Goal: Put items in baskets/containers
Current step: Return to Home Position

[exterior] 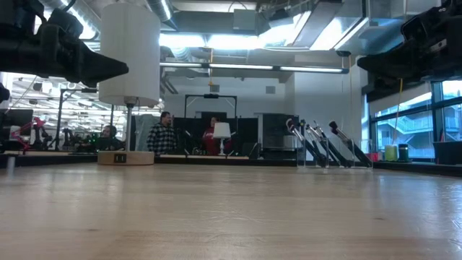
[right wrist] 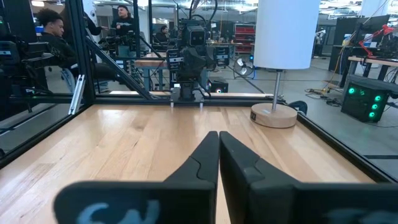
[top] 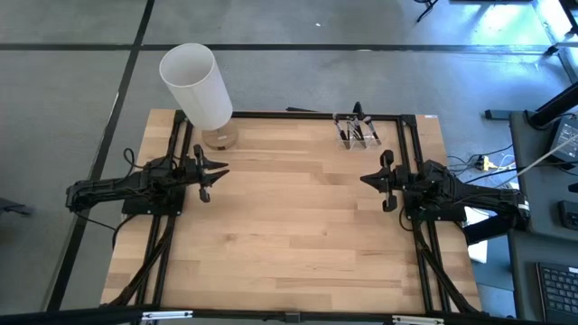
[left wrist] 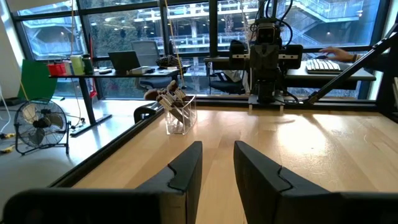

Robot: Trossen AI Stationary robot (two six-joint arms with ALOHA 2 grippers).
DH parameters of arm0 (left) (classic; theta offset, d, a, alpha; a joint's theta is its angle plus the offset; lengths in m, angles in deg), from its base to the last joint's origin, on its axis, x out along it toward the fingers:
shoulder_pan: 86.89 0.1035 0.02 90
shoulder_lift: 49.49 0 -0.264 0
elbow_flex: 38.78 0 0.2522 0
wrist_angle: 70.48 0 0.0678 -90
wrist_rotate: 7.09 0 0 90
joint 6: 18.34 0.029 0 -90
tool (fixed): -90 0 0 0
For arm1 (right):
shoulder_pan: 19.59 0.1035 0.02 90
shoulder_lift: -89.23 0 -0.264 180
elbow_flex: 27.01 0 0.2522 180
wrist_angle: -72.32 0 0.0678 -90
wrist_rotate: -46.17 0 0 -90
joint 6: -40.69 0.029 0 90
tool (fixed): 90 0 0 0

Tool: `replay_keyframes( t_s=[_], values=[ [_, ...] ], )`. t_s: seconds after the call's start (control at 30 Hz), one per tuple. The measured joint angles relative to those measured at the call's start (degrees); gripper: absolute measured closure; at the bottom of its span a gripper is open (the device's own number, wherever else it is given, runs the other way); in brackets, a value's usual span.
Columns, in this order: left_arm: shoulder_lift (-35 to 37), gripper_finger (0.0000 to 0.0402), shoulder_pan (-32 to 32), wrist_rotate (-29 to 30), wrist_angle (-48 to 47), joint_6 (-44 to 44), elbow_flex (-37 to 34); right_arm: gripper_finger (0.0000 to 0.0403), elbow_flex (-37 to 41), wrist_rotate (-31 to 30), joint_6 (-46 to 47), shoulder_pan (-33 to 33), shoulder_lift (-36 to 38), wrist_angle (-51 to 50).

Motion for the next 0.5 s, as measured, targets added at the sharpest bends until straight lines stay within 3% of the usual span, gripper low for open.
replay_keyframes(
  t_s=[0.5],
  values=[
    [-0.01,0.0313,0.00,0.00,0.00,0.00,0.00,0.0384,0.02,0.00,0.00,0.01,0.00,0.01]
  ],
)
